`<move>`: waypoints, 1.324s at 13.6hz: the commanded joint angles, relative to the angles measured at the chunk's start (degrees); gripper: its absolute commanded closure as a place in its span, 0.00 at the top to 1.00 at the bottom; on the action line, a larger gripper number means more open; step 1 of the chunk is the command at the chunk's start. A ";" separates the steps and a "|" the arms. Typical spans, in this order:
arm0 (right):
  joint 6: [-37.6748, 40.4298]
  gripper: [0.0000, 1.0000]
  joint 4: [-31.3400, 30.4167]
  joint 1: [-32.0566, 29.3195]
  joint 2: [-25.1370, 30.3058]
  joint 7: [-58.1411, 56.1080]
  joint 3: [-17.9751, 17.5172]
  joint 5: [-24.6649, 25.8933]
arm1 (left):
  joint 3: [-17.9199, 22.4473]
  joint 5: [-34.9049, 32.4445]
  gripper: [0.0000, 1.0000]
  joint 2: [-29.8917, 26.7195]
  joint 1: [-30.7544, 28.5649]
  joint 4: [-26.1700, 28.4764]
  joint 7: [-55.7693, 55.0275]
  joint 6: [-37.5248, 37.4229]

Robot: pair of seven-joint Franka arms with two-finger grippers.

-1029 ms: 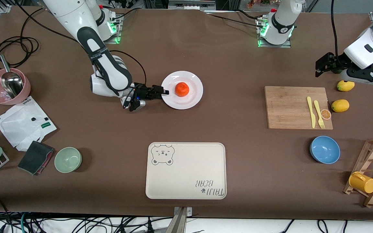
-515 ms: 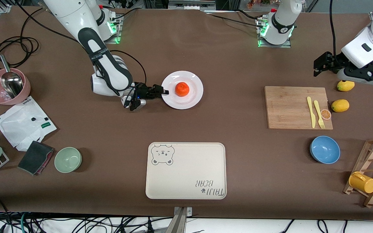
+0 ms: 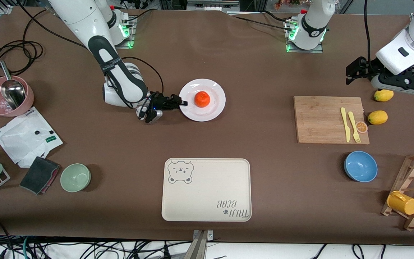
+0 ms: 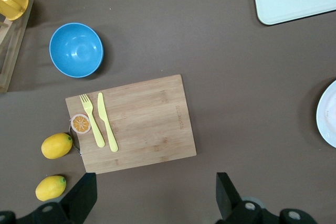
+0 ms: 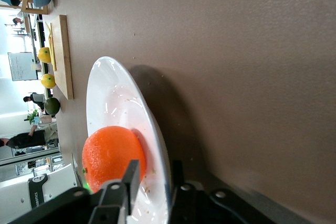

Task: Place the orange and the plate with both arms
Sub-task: 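Grip the white plate rim with the right gripper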

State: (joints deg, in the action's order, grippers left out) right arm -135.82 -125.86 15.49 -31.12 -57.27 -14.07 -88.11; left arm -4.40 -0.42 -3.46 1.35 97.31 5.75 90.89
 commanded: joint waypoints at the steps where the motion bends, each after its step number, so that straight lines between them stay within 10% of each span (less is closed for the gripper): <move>1: -0.94 0.12 -0.27 0.59 0.18 -1.88 -0.26 -1.80 | -0.08 -1.33 1.00 -0.14 -0.38 -0.89 -0.21 -1.24; 10: -0.32 0.00 2.88 0.16 0.36 -0.92 -0.17 -1.27 | 0.36 -1.25 1.00 0.30 -2.93 -0.89 -0.30 -1.69; 18: 2.48 0.00 24.30 -2.39 -7.96 5.67 0.09 1.54 | 0.36 -1.25 1.00 0.56 -2.84 -1.68 -2.49 -1.68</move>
State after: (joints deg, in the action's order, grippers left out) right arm -135.49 -110.32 14.38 -32.57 -53.71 -13.65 -88.07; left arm -3.81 -0.45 -3.38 -1.64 97.28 3.86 90.02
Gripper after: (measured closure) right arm 0.960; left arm 0.000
